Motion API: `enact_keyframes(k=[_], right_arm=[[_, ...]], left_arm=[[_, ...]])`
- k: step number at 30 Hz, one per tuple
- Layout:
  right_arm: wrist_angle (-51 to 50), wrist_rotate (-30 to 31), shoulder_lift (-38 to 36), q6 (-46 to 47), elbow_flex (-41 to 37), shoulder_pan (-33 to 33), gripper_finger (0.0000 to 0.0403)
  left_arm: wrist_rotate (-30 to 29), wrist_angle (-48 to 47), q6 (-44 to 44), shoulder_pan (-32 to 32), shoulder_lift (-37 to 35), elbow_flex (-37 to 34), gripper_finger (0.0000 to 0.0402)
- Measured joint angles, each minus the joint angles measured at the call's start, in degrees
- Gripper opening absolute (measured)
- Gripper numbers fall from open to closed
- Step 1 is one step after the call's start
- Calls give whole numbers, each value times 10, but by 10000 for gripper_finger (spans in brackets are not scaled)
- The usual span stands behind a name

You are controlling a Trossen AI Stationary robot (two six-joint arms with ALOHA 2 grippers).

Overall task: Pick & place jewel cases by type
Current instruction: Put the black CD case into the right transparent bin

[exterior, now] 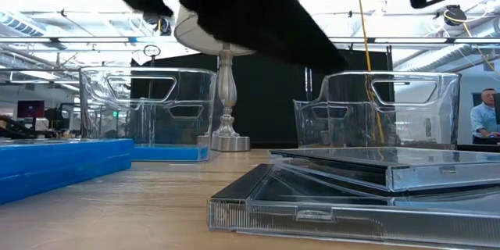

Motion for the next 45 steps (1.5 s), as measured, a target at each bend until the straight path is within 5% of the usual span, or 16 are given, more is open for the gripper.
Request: enact_keyframes(k=[7,14,24,31,37,45], right_arm=[[-34,40,-7,134,0,20,0],[-134,168,-6,187,0,46,0],[-123,186,-7,175,5,47,0],[-318,186,5,246,127,61,0],[-459,149,24,422,193,81,0],[-455,139,57,711,152,139,1]], left_arm=[[9,12,-17,29,7,-2,5],[48,-16,-35,45,7,-2,9],[47,-29,-41,38,15,-2,4],[33,-9,-46,38,46,-2,4],[32,-15,-50,37,46,-2,11],[32,-26,-49,35,45,-2,11]])
